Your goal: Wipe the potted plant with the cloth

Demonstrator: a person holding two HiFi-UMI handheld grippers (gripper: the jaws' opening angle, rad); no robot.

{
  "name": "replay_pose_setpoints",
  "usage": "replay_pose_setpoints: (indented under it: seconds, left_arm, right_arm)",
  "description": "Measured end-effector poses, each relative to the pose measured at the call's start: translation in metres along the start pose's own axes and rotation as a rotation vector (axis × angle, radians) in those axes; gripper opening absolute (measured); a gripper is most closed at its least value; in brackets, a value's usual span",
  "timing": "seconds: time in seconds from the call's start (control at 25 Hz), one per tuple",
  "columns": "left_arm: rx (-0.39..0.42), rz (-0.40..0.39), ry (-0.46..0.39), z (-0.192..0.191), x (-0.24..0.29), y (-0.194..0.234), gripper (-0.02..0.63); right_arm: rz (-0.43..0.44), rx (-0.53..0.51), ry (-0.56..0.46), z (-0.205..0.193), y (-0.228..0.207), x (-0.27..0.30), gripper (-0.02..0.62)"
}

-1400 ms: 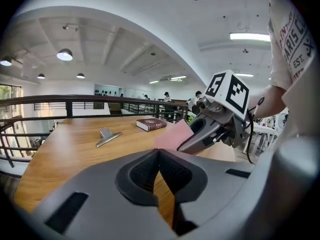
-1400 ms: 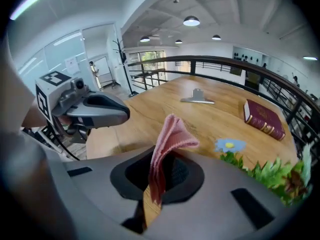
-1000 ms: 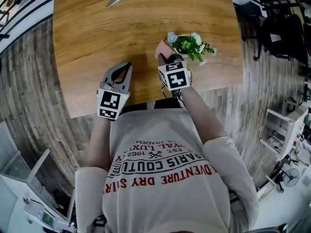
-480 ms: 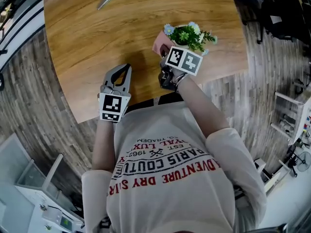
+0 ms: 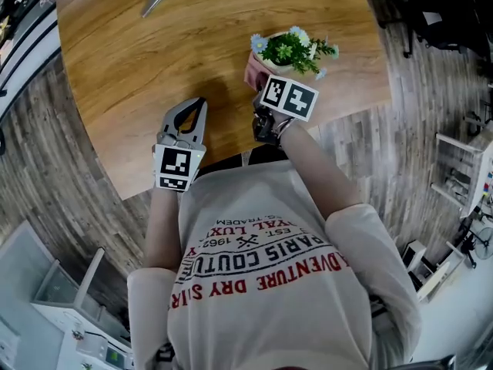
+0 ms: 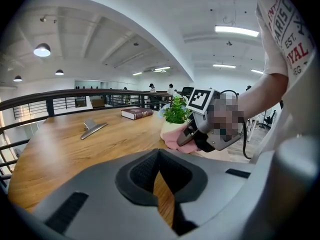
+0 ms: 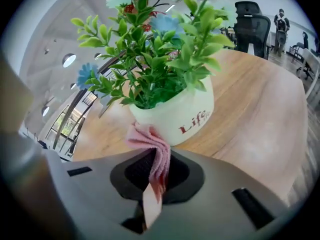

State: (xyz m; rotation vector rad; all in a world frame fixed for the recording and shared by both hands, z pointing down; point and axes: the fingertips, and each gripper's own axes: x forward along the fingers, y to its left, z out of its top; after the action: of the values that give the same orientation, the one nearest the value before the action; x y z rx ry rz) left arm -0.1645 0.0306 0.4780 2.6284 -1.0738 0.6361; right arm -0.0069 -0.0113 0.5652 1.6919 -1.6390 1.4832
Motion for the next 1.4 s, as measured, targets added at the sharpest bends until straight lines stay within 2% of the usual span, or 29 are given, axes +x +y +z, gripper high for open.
replay_pose_setpoints:
  seconds: [0.24,0.64,0.76,0.92,0.96,1.04,1.08,1.24,1.4]
  left_arm:
    - [0.011,-0.033,-0.006,0.004,0.009,-0.012,0.015]
    - [0.013,-0.085,-0.001,0.010,0.030,-0.037,0.015]
    - [-0.009,-0.097,-0.012,0.016,0.039,-0.045,0.017]
    - [-0.015,-0.124,-0.003,0.021,0.055,-0.059,0.023]
    - [-0.011,-0.126,0.000,0.022,0.060,-0.062,0.060]
    - [-0.018,-0.124,-0.002,0.026,0.070,-0.068,0.255]
    - [-0.025,-0.117,-0.007,0.029,0.075,-0.070,0.293]
    - [-0.055,-0.051,-0.047,0.040,0.097,-0.071,0.389]
    - [-0.059,-0.005,-0.048,0.045,0.123,-0.071,0.451]
  right_arm:
    - [-0.068,0.000,-0.009,-0.002,-0.026,-0.013,0.037]
    - [-0.109,0.023,-0.008,-0.007,-0.073,-0.036,0.037]
    - [-0.125,-0.056,-0.010,-0.001,-0.084,-0.047,0.037]
    - [-0.148,-0.247,-0.061,0.018,-0.100,-0.063,0.037]
    - [-0.153,-0.298,-0.074,0.024,-0.104,-0.065,0.037]
    - [-0.174,-0.399,-0.100,0.038,-0.113,-0.071,0.037]
    - [-0.185,-0.440,-0.109,0.044,-0.118,-0.073,0.037]
    - [-0.196,-0.528,-0.115,0.064,-0.137,-0.077,0.037]
    - [-0.172,-0.543,-0.093,0.081,-0.153,-0.069,0.037]
